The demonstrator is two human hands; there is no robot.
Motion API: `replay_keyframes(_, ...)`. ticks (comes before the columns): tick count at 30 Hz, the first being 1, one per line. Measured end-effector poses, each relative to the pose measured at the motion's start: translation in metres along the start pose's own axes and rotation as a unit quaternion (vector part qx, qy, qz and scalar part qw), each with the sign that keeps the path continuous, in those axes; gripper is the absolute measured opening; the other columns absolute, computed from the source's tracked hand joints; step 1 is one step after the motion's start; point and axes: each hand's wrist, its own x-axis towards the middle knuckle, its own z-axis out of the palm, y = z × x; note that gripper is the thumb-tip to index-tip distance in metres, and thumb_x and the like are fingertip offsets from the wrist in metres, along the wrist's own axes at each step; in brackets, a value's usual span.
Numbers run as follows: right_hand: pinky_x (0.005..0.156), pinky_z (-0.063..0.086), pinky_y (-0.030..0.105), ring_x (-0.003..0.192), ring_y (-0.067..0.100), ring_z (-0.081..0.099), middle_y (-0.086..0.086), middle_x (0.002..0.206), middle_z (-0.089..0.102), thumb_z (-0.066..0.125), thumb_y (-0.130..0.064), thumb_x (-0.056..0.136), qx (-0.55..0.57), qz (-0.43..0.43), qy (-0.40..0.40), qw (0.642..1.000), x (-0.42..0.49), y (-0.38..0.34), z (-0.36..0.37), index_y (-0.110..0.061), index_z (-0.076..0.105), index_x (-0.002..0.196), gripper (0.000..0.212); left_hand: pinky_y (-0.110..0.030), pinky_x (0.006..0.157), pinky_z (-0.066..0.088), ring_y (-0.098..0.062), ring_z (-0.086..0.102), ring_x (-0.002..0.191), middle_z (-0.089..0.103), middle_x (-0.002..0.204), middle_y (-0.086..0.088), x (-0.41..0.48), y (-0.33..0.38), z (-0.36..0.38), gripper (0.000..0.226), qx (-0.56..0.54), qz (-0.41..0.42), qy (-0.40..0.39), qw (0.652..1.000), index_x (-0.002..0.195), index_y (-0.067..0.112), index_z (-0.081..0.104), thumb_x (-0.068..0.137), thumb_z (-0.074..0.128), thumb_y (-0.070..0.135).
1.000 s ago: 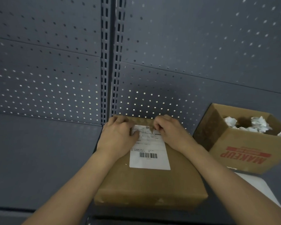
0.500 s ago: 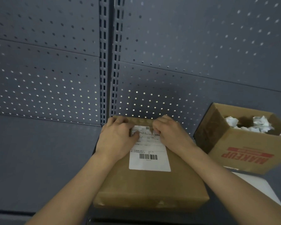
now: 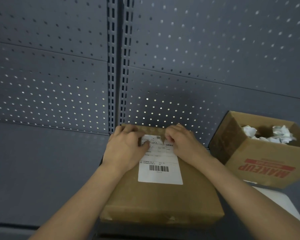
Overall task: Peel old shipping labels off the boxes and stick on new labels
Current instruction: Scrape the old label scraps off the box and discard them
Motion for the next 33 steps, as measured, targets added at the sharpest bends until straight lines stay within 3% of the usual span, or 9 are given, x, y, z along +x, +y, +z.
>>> replay_keyframes(3,0.071,0.046,0.037,0.082,0.014,0.049,-0.006,0.081,0.053,0.049,0.002,0.089,0.095,0.075,0.036,0.992,-0.004,0.007,-0.001,-0.023,0.042,0.076,0.029,-0.039,0.103,0.041,-0.022,0.036,0.127,0.051,0.135,0.010,0.000,0.000,0.000,0.042,0.003,0.001,0.002,1.000,0.128,0.028,0.064,0.093,0.053,0.049)
replay_keyframes(5,0.074,0.049,0.039,0.086,0.017,0.054,-0.001,0.086,0.058,0.048,-0.002,0.093,0.108,0.081,0.037,0.990,-0.004,0.008,0.000,-0.023,0.044,0.080,0.026,-0.038,0.102,0.040,-0.021,0.036,0.127,0.051,0.136,0.010,0.000,0.001,0.001,0.042,0.005,0.002,0.005,1.000,0.127,0.029,0.065,0.093,0.053,0.048)
replay_keyframes(9,0.077,0.049,0.045,0.086,0.019,0.052,-0.002,0.087,0.057,0.047,0.000,0.090,0.066,0.059,0.009,0.996,-0.002,0.006,0.000,-0.034,0.034,0.073,0.040,-0.037,0.100,0.041,-0.021,0.037,0.126,0.053,0.135,0.011,0.001,0.000,0.002,0.039,0.009,0.004,0.008,1.000,0.124,0.029,0.067,0.092,0.054,0.049)
replay_keyframes(15,0.061,0.049,0.049,0.082,0.015,0.038,-0.016,0.073,0.037,0.046,0.015,0.071,-0.056,-0.026,-0.024,0.998,0.002,0.001,0.000,-0.030,0.025,0.075,0.050,-0.039,0.099,0.043,-0.022,0.037,0.127,0.052,0.135,0.010,0.000,0.000,0.002,0.041,0.015,0.004,0.008,1.000,0.125,0.029,0.066,0.092,0.053,0.049)
replay_keyframes(21,0.068,0.048,0.046,0.085,0.013,0.037,-0.014,0.078,0.042,0.044,0.012,0.075,-0.029,-0.001,-0.042,0.999,0.004,-0.003,-0.005,-0.034,0.023,0.072,0.051,-0.038,0.097,0.042,-0.022,0.037,0.126,0.053,0.135,0.010,0.000,0.000,0.000,0.041,0.020,0.002,0.006,1.000,0.125,0.030,0.066,0.092,0.052,0.049)
replay_keyframes(24,0.074,0.045,0.038,0.085,0.009,0.042,-0.014,0.082,0.047,0.046,0.001,0.090,0.056,0.041,-0.017,0.997,0.002,0.000,-0.006,-0.036,0.036,0.077,0.040,-0.038,0.097,0.042,-0.022,0.038,0.125,0.053,0.135,0.009,0.001,0.000,0.000,0.041,0.021,0.006,0.006,1.000,0.125,0.028,0.066,0.092,0.052,0.049)
replay_keyframes(26,0.078,0.043,0.028,0.091,0.003,0.046,-0.015,0.092,0.051,0.052,-0.016,0.096,0.087,0.054,-0.018,0.995,0.002,0.004,-0.008,-0.033,0.051,0.095,0.017,-0.038,0.099,0.043,-0.021,0.038,0.126,0.053,0.136,0.009,0.001,-0.001,0.000,0.042,0.018,0.007,0.009,1.000,0.125,0.028,0.066,0.092,0.052,0.049)
replay_keyframes(28,0.081,0.042,0.023,0.096,0.004,0.047,-0.013,0.099,0.052,0.058,-0.029,0.096,0.073,0.050,-0.053,0.995,0.005,0.009,-0.011,-0.028,0.060,0.111,0.016,-0.038,0.099,0.044,-0.020,0.038,0.126,0.053,0.135,0.009,0.001,-0.001,0.000,0.042,0.016,0.011,0.013,1.000,0.125,0.028,0.066,0.092,0.051,0.049)
replay_keyframes(33,0.080,0.045,0.021,0.091,0.001,0.053,-0.018,0.094,0.054,0.065,-0.030,0.093,0.072,0.036,-0.092,0.993,0.015,0.014,-0.021,-0.026,0.069,0.093,0.006,-0.037,0.101,0.043,-0.019,0.036,0.125,0.053,0.133,0.011,0.001,-0.001,0.000,0.040,0.015,0.014,0.016,1.000,0.124,0.029,0.065,0.093,0.051,0.050)
